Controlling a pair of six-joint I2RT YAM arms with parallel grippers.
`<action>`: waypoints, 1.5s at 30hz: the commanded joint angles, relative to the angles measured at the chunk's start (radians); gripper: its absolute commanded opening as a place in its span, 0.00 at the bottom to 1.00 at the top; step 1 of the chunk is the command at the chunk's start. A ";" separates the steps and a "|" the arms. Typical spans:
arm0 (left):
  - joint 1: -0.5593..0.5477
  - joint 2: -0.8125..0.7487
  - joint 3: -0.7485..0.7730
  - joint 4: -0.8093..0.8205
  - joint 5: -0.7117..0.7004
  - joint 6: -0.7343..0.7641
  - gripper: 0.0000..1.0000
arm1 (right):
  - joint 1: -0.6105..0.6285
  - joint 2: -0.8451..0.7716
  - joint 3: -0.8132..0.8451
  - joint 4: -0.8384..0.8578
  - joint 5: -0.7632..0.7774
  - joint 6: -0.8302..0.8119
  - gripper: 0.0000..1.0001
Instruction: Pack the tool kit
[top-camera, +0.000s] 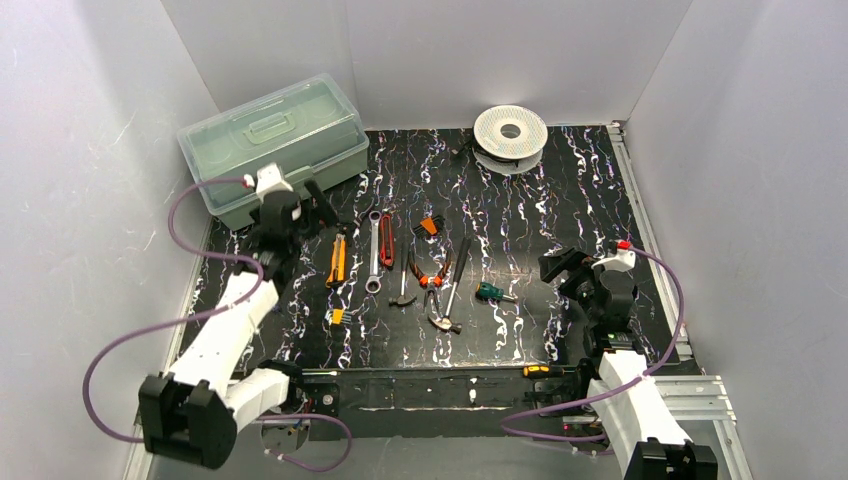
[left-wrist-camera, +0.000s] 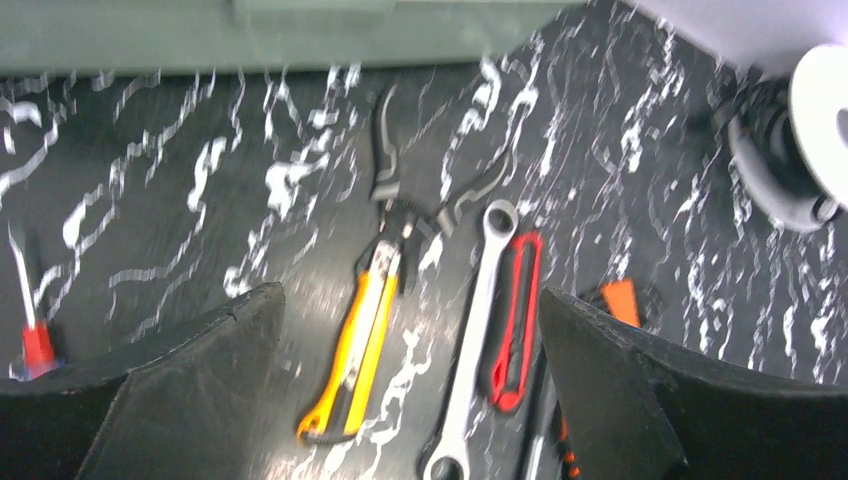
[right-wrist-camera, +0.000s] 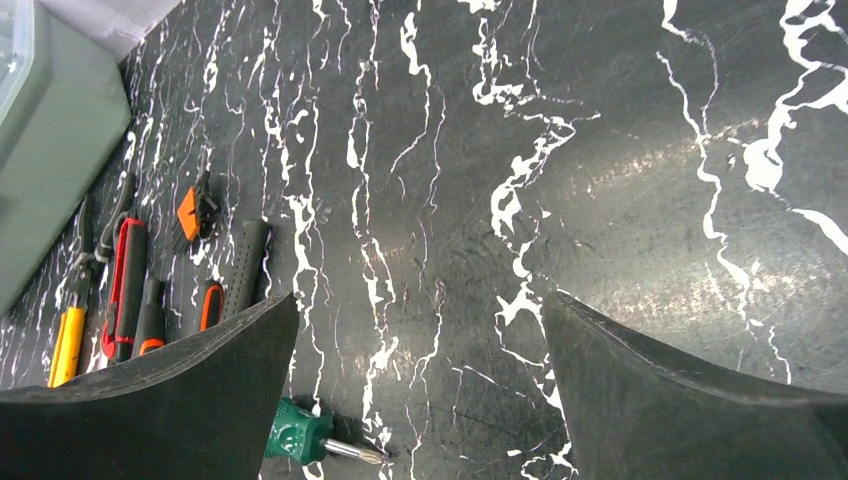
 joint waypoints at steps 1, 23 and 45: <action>0.022 0.134 0.267 -0.066 -0.093 0.116 0.99 | 0.006 0.024 0.039 0.062 -0.039 0.006 1.00; 0.347 0.909 1.270 -0.393 0.120 0.329 0.99 | 0.006 0.007 0.038 0.066 -0.067 -0.005 0.96; 0.378 1.018 1.325 -0.697 0.640 0.186 0.99 | 0.033 -0.017 0.045 0.058 -0.083 0.002 0.93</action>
